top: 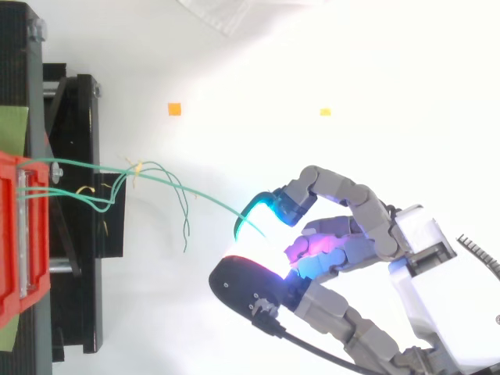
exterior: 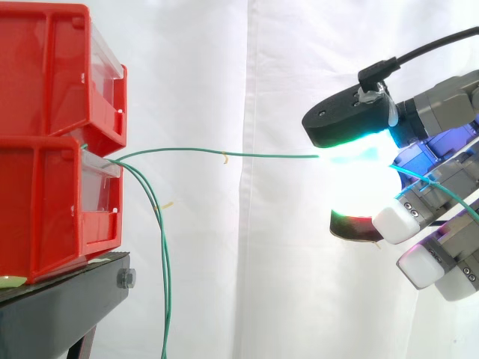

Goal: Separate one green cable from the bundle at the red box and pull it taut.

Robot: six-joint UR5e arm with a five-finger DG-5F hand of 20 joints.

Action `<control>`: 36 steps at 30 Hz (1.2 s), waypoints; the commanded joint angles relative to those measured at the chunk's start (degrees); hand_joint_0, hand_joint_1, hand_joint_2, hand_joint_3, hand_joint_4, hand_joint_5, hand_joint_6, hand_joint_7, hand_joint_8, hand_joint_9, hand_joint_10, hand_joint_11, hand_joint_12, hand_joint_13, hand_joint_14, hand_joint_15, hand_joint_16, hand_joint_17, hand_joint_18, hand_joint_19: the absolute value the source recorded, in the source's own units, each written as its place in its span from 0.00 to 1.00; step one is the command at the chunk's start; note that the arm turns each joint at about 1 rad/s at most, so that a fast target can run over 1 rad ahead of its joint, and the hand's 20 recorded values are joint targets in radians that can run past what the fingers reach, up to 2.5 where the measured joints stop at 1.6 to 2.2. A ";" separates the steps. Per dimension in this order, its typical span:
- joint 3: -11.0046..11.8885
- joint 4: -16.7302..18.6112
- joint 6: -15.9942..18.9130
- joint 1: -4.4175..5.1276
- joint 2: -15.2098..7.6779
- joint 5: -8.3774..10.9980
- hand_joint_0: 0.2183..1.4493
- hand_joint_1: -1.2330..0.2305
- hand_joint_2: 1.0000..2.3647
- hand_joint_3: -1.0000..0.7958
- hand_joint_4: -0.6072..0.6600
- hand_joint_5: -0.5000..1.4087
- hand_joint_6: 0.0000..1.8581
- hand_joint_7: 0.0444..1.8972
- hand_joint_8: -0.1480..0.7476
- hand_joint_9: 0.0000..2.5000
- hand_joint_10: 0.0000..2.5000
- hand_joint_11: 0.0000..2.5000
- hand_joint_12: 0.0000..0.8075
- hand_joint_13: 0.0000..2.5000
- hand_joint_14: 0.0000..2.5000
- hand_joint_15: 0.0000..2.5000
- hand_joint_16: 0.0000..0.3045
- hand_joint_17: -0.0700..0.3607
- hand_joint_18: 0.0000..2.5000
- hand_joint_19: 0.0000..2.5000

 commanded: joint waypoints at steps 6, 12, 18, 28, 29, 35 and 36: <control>0.00 0.09 -0.09 0.15 0.00 -0.26 0.36 0.35 0.01 0.44 0.48 0.29 0.38 0.66 0.39 0.58 0.00 0.04 0.32 0.42 0.01 0.28 0.10 0.33 0.27 0.23; 0.00 0.17 0.00 -0.03 0.00 -0.26 0.36 0.36 0.01 0.44 0.48 0.29 0.38 0.66 0.39 0.58 0.00 0.03 0.33 0.42 0.01 0.28 0.10 0.33 0.27 0.23; 0.00 0.26 0.00 -0.03 0.00 -0.26 0.36 0.36 0.01 0.44 0.47 0.29 0.38 0.67 0.40 0.57 0.00 0.03 0.33 0.43 0.01 0.28 0.10 0.33 0.27 0.23; 0.00 0.35 0.00 -0.03 0.00 -0.26 0.36 0.36 0.01 0.44 0.47 0.29 0.38 0.67 0.40 0.57 0.00 0.03 0.33 0.43 0.01 0.28 0.10 0.33 0.27 0.24; 0.00 0.35 0.09 0.06 0.00 -0.26 0.36 0.36 0.01 0.44 0.47 0.29 0.38 0.67 0.40 0.57 0.00 0.03 0.33 0.42 0.01 0.28 0.10 0.33 0.27 0.23; 0.00 0.35 0.09 -0.03 0.00 -0.35 0.36 0.36 0.01 0.44 0.47 0.29 0.38 0.66 0.41 0.57 0.00 0.03 0.33 0.42 0.01 0.28 0.10 0.33 0.27 0.24; 0.00 0.35 0.09 0.06 0.00 -0.35 0.36 0.36 0.01 0.44 0.47 0.29 0.38 0.67 0.41 0.57 0.00 0.02 0.33 0.42 0.01 0.28 0.10 0.33 0.27 0.24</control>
